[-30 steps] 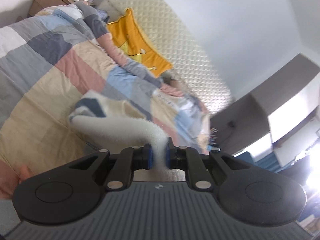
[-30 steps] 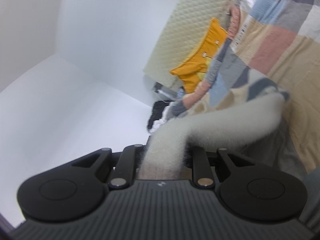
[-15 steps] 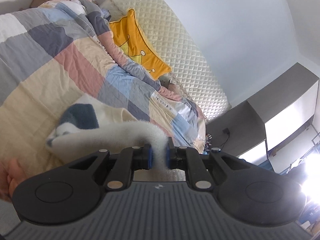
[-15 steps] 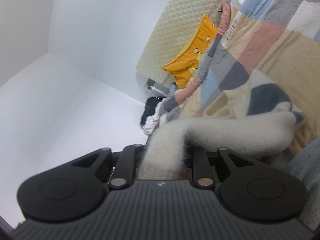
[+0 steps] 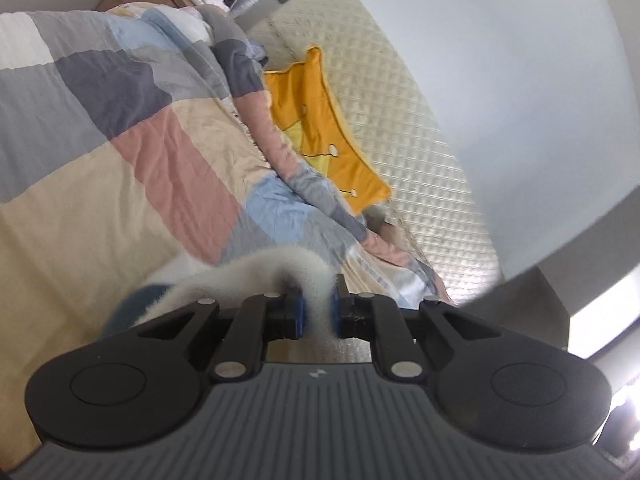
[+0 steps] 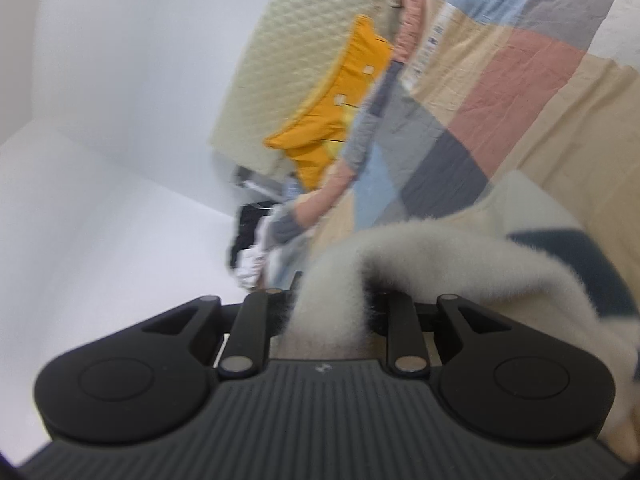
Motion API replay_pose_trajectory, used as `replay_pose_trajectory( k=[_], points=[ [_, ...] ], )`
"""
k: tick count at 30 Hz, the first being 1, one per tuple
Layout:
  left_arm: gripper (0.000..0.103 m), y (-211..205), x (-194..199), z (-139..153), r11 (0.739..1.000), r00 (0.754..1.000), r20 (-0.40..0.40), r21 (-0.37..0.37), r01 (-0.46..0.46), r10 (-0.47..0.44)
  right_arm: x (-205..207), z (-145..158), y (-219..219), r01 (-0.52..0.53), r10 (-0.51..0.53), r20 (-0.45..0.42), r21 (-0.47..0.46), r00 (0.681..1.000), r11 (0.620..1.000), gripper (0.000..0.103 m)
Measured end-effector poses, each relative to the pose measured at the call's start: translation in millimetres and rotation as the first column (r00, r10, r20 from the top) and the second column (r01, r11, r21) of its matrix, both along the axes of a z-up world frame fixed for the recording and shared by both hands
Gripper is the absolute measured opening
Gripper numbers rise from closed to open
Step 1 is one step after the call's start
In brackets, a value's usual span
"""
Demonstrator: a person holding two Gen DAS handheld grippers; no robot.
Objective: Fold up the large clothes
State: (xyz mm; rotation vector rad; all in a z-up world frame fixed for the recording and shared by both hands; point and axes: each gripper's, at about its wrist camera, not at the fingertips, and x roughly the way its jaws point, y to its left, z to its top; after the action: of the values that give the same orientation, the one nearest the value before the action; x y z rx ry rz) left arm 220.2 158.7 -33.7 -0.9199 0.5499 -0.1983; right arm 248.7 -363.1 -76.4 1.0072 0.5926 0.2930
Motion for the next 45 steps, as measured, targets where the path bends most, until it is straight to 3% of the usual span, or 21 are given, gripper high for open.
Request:
replay_pose_trajectory(
  k=[6, 9, 13, 19, 25, 28, 30, 32, 33, 34, 38, 41, 45],
  points=[
    [0.015, -11, 78, -27, 0.996, 0.997, -0.068, 0.081, 0.033, -0.028, 71, -37, -3, 0.045, -0.048, -0.141, -0.026, 0.989, 0.999, 0.026],
    [0.015, -15, 111, -43, 0.988, 0.995, -0.083, 0.140, 0.065, -0.054, 93, -57, -2, 0.041, -0.049, -0.164, -0.053, 0.985, 0.998, 0.026],
    [0.016, -19, 141, -76, 0.982, 0.993, -0.088, 0.166, 0.088, -0.074, 111, -83, -2, 0.035, -0.048, -0.175, -0.077, 0.983, 0.996, 0.026],
    [0.016, -19, 178, -127, 0.980, 0.985, -0.146, 0.162, 0.115, -0.092, 143, -115, 2, 0.035, -0.070, -0.257, -0.140, 0.964, 0.990, 0.026],
    [0.017, -16, 192, -154, 0.987, 0.980, -0.179, 0.119, 0.104, -0.082, 155, -130, 5, 0.026, -0.065, -0.276, -0.141, 0.959, 0.990, 0.026],
    [0.019, -17, 187, -150, 0.989, 0.982, -0.174, 0.118, 0.092, -0.071, 153, -128, 7, 0.018, -0.062, -0.281, -0.156, 0.958, 0.988, 0.026],
    [0.023, -18, 181, -142, 0.988, 0.982, -0.173, 0.122, 0.095, -0.073, 153, -125, 9, -0.006, -0.038, -0.281, -0.155, 0.959, 0.988, 0.041],
    [0.035, -19, 173, -132, 0.987, 0.981, -0.180, 0.127, 0.100, -0.077, 148, -122, 10, -0.016, -0.018, -0.266, -0.125, 0.964, 0.992, 0.055],
    [0.053, -22, 168, -126, 0.984, 0.980, -0.185, 0.143, 0.106, -0.078, 145, -120, 10, -0.021, -0.009, -0.258, -0.112, 0.966, 0.993, 0.064],
    [0.064, -25, 161, -118, 0.981, 0.981, -0.177, 0.162, 0.107, -0.078, 141, -115, 12, -0.030, 0.003, -0.246, -0.108, 0.969, 0.994, 0.066],
    [0.068, -30, 123, -90, 0.973, 0.987, -0.113, 0.184, 0.137, -0.117, 114, -93, 21, -0.032, 0.004, -0.181, -0.151, 0.983, 0.988, 0.070],
    [0.072, -38, 100, -79, 0.959, 0.980, -0.110, 0.212, 0.187, -0.167, 94, -81, 31, -0.056, 0.027, -0.145, -0.199, 0.989, 0.978, 0.070],
    [0.072, -64, 85, -79, 0.894, 0.964, -0.158, 0.366, 0.257, -0.212, 77, -70, 49, -0.105, 0.071, -0.122, -0.305, 0.990, 0.946, 0.071]
  ],
)
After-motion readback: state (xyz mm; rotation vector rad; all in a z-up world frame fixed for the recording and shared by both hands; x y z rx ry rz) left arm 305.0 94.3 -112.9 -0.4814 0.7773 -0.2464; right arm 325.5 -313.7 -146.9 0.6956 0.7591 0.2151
